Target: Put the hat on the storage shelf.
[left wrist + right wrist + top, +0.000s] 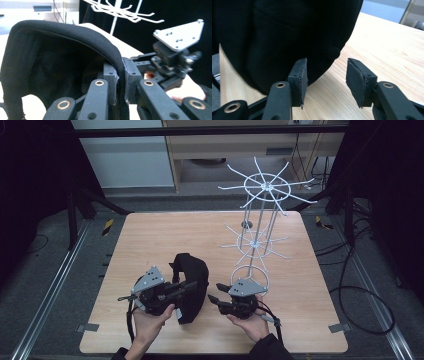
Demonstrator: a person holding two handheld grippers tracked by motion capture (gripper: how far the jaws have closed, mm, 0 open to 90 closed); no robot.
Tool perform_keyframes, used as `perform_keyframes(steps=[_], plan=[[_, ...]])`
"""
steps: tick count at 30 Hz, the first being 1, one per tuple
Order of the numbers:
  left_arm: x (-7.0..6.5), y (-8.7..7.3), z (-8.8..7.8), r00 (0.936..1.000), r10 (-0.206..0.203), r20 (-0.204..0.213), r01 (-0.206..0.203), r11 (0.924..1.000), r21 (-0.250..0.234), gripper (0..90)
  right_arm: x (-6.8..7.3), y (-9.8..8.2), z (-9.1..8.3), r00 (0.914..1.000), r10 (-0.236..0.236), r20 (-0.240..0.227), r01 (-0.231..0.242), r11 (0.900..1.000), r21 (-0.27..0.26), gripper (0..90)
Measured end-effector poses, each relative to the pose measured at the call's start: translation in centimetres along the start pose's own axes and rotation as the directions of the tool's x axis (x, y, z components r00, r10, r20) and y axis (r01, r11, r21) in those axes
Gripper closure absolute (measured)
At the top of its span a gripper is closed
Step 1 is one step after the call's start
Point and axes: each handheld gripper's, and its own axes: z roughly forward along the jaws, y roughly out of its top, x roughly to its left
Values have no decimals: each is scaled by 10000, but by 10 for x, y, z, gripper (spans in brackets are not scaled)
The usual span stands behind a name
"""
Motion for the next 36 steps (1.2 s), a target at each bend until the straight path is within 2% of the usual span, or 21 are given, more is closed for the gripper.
perform_keyframes(steps=[5,9,10,12,14,19,24,29,31,32,36], plan=[[-8,0,0,9993,229,299,-231,9997,77,821,-3,-1,5,9996,181,219,-178,9997,-144,515],[-14,-1,1,9980,431,469,-440,9989,176,822,-4,-3,15,9988,405,292,-403,9992,-79,527],[-16,-2,1,9978,513,408,-522,9984,203,821,-5,-3,16,9987,444,236,-443,9990,-73,540],[-17,-3,2,9973,611,417,-623,9977,275,822,-4,-4,18,9989,472,57,-472,9989,5,652],[-16,-3,3,9970,633,441,-647,9975,296,822,-3,-4,17,9987,504,18,-504,9987,96,726],[-13,-3,-1,9977,537,423,-546,9983,206,820,-3,-3,12,9984,529,181,-532,9985,147,758],[-3,-5,-12,9987,511,-8,-511,9987,42,783,-2,4,1,9988,313,381,-316,9995,94,765],[9,-14,-23,9977,382,-566,-374,9992,151,732,1,14,-7,9989,4,469,-10,9999,143,768],[13,-18,-26,9938,435,-1026,-422,9990,152,677,4,16,-7,9988,-98,480,85,9996,257,768],[14,-21,-27,9900,499,-1321,-481,9987,168,652,5,17,-7,9988,-143,464,130,9995,287,769],[20,-28,-34,9762,693,-2055,-645,9975,298,572,10,21,-3,9985,-362,410,341,9982,491,769]])
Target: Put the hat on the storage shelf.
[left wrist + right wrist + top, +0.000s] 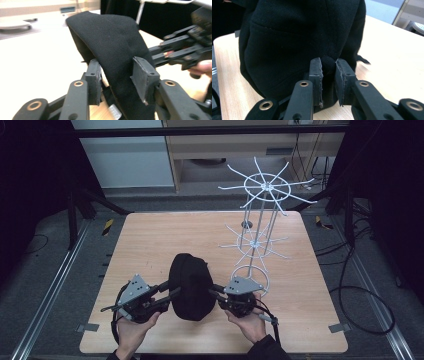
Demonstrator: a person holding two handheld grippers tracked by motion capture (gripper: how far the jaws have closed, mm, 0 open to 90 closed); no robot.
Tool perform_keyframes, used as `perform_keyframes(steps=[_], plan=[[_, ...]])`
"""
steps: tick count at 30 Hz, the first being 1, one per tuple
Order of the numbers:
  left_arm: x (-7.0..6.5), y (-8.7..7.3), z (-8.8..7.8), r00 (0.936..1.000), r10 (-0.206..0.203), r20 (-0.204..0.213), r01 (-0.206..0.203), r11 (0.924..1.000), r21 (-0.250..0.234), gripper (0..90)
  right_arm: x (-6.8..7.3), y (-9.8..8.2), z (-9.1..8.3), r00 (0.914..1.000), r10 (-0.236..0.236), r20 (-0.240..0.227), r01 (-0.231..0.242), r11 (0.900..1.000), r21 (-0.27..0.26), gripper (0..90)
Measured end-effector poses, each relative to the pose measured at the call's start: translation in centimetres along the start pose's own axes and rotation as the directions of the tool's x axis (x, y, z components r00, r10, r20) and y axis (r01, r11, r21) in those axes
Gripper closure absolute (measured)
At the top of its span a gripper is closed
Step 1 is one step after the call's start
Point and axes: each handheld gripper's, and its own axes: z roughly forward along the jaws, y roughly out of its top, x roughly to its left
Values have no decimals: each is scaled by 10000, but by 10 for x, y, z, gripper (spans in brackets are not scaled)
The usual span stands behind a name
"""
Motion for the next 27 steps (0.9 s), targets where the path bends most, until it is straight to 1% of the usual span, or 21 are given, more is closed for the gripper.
perform_keyframes(steps=[2,4,5,6,7,10,13,15,17,18,19,20,21,23,25,27], plan=[[5,-3,-3,9996,-9,-297,11,10000,45,545,3,3,3,10000,-83,13,83,9999,65,768],[11,-7,-6,9989,-158,-432,163,9998,110,538,6,7,6,10000,-53,-50,54,9999,132,769],[15,-9,-7,9981,-169,-598,177,9998,118,536,8,10,9,10000,-90,-42,90,9998,189,768],[17,-11,-8,9964,-183,-823,195,9997,139,528,10,13,12,9998,-219,-10,219,9996,198,768],[20,-13,-9,9946,-187,-1018,209,9996,213,517,12,16,16,9997,-243,-19,244,9994,257,769],[30,-22,-13,9901,-514,-1309,559,9980,307,510,17,25,30,9990,-452,71,448,9980,450,768],[42,-32,-17,9829,-867,-1624,932,9951,331,507,23,32,45,9978,-641,161,630,9963,589,768],[49,-40,-19,9775,-1110,-1791,1204,9918,421,506,27,36,54,9962,-828,261,809,9944,676,768],[56,-49,-21,9714,-1361,-1947,1501,9869,589,501,31,38,67,9959,-847,316,818,9931,835,767],[58,-52,-21,9690,-1358,-2063,1526,9860,676,497,33,39,72,9957,-854,365,817,9924,920,766],[59,-55,-22,9643,-1193,-2366,1422,9864,821,492,34,39,76,9956,-859,375,820,9919,970,766],[60,-58,-22,9586,-903,-2701,1236,9863,1091,510,35,39,81,9958,-833,373,792,9919,995,764],[62,-60,-21,9561,-799,-2821,1199,9845,1276,494,36,39,86,9962,-802,343,762,9914,1060,764],[65,-64,-20,9556,-977,-2782,1408,9802,1395,494,37,37,95,9969,-727,285,687,9900,1228,763],[66,-65,-17,9552,-923,-2813,1393,9785,1519,490,38,33,104,9968,-744,279,696,9869,1452,763],[67,-66,-15,9537,-742,-2916,1267,9780,1655,489,38,30,111,9964,-781,316,717,9833,1673,761]])
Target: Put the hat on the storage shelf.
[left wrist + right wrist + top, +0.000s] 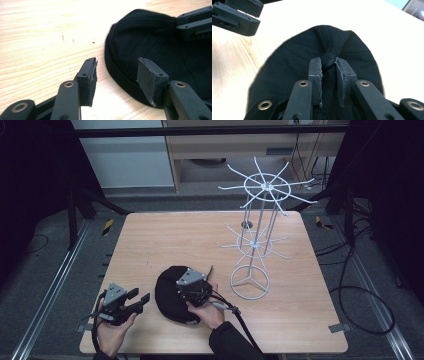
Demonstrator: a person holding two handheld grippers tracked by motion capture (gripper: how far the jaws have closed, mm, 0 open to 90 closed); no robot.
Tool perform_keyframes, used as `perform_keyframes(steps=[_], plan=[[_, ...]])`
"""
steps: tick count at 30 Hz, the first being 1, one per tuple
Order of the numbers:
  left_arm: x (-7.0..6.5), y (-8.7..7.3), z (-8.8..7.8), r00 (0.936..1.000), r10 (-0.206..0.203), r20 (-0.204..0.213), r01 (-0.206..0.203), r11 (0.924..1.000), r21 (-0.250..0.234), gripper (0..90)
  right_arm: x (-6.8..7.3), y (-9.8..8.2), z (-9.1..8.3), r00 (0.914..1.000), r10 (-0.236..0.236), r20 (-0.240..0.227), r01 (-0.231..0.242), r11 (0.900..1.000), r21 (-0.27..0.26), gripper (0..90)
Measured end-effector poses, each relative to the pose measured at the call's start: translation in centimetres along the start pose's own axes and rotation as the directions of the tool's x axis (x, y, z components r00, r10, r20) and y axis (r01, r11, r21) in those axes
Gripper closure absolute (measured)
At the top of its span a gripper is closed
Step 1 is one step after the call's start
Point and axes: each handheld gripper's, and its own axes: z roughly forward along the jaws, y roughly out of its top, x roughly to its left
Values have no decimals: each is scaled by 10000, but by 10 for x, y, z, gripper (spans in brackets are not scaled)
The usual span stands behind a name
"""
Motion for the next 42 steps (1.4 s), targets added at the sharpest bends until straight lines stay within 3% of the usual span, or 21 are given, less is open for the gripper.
perform_keyframes(steps=[6,11,13,18,24,28,32,34,37,39,42], plan=[[5,0,-2,9999,-145,-90,144,9998,-133,486,-5,-2,-4,9994,269,-217,-280,9982,-523,682],[9,5,-9,9993,-372,-55,369,9981,-497,481,-8,-6,-34,9992,295,-261,-329,9898,-1387,577],[9,7,-13,9992,-401,-1,400,9971,-654,481,-12,-11,-48,9981,522,-312,-566,9848,-1643,537],[6,13,-19,9993,-295,242,315,9959,-850,484,-27,-37,-84,9916,1267,-244,-1290,9760,-1754,475],[-2,22,-22,9978,147,651,-88,9958,-911,487,-51,-74,-120,9839,1736,416,-1644,9719,-1683,443],[-7,29,-19,9953,399,888,-326,9960,-827,484,-72,-102,-143,9703,2165,1083,-1978,9670,-1606,439],[-13,37,-12,9918,600,1132,-521,9961,-717,470,-91,-125,-161,9492,2663,1678,-2405,9575,-1592,440],[-17,41,-9,9881,759,1338,-680,9957,-626,461,-100,-134,-169,9372,2892,1949,-2609,9523,-1586,441],[-24,48,-3,9802,1251,1532,-1193,9918,-461,445,-108,-143,-177,9260,3001,2290,-2694,9503,-1563,444],[-27,53,5,9730,1572,1691,-1527,9875,-389,437,-113,-148,-181,9206,3067,2417,-2756,9488,-1545,446],[-31,58,16,9685,1693,1826,-1671,9856,-276,430,-118,-155,-184,9142,3107,2600,-2802,9484,-1480,452]])
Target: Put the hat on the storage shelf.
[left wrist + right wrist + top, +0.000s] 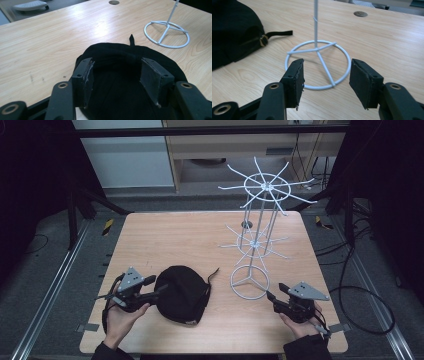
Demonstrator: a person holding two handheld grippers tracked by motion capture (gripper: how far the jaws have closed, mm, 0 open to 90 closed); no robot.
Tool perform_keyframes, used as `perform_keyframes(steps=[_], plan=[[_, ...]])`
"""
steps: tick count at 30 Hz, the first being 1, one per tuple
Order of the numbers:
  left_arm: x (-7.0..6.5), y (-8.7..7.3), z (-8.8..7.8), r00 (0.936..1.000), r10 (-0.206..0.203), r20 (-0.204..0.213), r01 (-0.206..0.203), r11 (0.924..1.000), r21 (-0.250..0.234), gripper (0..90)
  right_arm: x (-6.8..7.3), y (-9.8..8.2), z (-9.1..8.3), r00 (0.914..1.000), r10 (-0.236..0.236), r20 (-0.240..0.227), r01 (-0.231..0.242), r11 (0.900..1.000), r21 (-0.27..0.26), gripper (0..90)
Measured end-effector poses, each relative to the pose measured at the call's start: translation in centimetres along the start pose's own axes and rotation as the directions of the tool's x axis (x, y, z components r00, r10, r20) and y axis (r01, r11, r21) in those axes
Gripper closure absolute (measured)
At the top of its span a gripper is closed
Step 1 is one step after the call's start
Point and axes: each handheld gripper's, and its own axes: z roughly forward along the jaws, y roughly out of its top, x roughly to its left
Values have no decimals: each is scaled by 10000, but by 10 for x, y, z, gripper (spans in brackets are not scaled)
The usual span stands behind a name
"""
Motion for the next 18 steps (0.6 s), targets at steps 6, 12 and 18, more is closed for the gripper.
perform_keyframes(steps=[6,12,18], plan=[[13,7,19,9997,185,-183,-179,9993,322,410,-6,-5,1,10000,-25,90,23,9999,172,460],[33,1,34,9996,256,-105,-247,9963,819,374,-9,-7,4,9997,-159,193,152,9993,344,462],[42,-8,54,9989,325,323,-365,9907,1309,348,-10,-9,6,9996,-192,195,182,9985,511,462]])
